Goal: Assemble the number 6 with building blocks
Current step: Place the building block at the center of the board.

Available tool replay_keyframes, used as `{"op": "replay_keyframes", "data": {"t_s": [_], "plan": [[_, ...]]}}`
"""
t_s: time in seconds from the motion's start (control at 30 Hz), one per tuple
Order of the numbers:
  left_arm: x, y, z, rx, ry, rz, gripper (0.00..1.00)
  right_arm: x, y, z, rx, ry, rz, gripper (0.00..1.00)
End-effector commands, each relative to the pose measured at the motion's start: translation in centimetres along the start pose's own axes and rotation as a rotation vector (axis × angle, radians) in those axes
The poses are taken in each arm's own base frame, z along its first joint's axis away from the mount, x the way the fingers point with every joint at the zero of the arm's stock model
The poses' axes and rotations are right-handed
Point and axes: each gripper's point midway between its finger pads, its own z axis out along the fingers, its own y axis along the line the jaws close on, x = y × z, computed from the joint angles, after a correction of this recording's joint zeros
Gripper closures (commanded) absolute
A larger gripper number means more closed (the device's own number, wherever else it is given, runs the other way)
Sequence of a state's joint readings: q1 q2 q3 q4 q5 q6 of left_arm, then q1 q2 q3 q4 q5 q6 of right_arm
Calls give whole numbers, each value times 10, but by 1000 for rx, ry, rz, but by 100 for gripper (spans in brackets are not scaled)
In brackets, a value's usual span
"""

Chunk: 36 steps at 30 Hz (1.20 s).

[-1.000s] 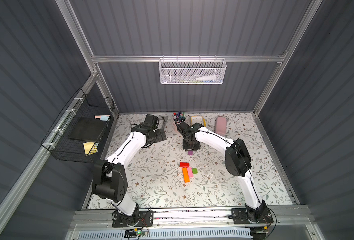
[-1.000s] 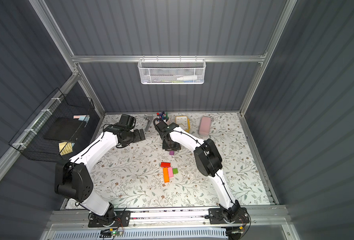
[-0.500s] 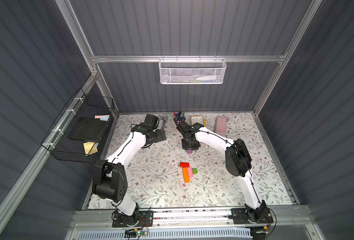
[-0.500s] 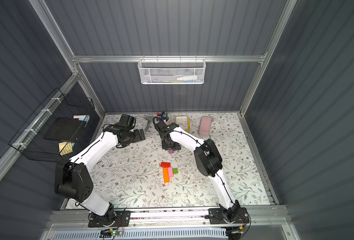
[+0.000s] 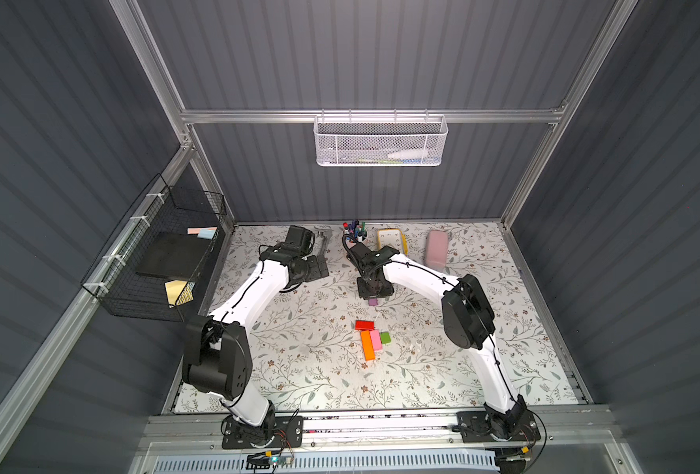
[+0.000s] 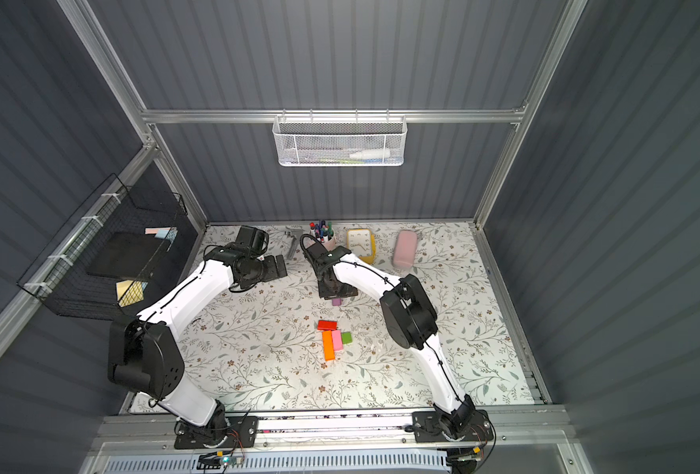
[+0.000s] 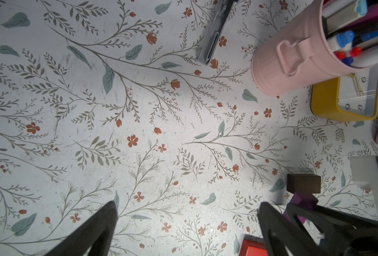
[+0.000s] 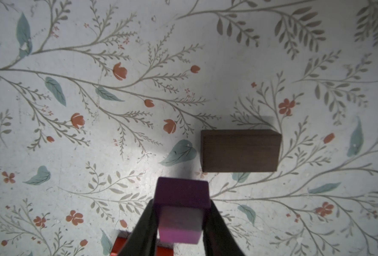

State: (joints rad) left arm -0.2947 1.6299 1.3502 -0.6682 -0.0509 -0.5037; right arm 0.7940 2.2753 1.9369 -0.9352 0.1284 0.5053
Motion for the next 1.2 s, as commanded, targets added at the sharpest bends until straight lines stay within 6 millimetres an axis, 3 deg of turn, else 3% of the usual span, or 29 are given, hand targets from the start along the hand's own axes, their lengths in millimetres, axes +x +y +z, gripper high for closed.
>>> {"op": "replay_keyframes", "data": {"t_s": [0.0, 0.43, 1.17], "plan": [[-3, 0, -8, -2, -10, 25, 1, 12, -4, 14, 39, 36, -7, 72], [-1, 1, -9, -4, -11, 26, 0, 11, -7, 22, 70, 26, -1, 70], [-2, 1, -8, -6, -13, 27, 1, 10, -6, 18, 66, 20, 3, 61]]}}
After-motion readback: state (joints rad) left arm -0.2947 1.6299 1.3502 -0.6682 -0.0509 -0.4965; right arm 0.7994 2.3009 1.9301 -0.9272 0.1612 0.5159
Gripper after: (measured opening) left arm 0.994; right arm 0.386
